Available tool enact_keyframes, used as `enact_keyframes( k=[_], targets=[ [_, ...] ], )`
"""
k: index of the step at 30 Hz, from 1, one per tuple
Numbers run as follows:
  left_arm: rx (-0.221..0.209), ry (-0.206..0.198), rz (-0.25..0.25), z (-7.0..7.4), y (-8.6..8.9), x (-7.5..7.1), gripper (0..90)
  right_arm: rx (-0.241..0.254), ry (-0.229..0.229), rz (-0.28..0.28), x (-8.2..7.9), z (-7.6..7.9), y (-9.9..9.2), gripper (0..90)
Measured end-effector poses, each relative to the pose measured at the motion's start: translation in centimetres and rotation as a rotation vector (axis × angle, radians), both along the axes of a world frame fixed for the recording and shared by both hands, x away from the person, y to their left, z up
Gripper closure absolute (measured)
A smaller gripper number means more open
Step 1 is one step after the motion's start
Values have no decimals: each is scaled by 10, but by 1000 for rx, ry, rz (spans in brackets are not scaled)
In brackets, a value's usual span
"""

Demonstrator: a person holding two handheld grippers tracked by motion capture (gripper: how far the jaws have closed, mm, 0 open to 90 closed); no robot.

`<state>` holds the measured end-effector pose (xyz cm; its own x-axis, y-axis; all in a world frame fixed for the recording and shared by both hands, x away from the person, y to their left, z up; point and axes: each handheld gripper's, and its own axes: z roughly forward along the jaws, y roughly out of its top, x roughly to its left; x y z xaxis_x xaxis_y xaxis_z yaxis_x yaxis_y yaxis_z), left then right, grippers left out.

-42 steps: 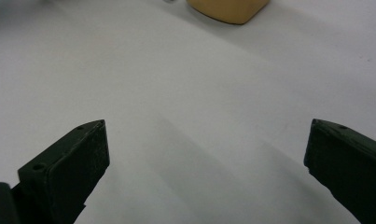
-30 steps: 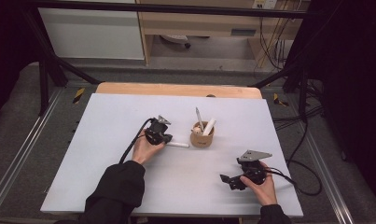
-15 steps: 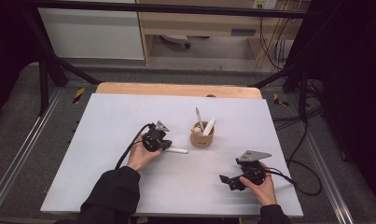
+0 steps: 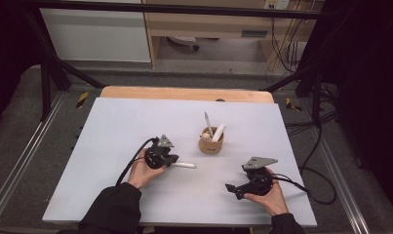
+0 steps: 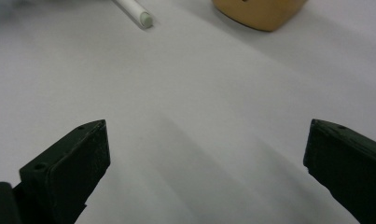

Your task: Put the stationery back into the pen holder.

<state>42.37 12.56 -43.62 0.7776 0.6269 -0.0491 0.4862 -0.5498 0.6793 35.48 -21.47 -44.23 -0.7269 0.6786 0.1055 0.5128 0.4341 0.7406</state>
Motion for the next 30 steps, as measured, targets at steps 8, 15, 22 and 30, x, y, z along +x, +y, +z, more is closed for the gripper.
enact_keyframes(
  k=[8, 15, 22, 30],
  targets=[
    [-6, 4, -12, -1, 7, -15, 896, -10, -16, 95, 2, 7, 23, 40],
    [-6, 3, -23, -5, 11, -28, 896, -19, -29, 195, 6, 12, 48, 91],
    [-6, 1, -37, -5, 15, -37, 896, -7, -48, 311, 14, 15, 80, 235],
    [-13, -3, -49, -4, 16, -41, 896, -15, -32, 415, 22, 11, 117, 389]
  ],
)
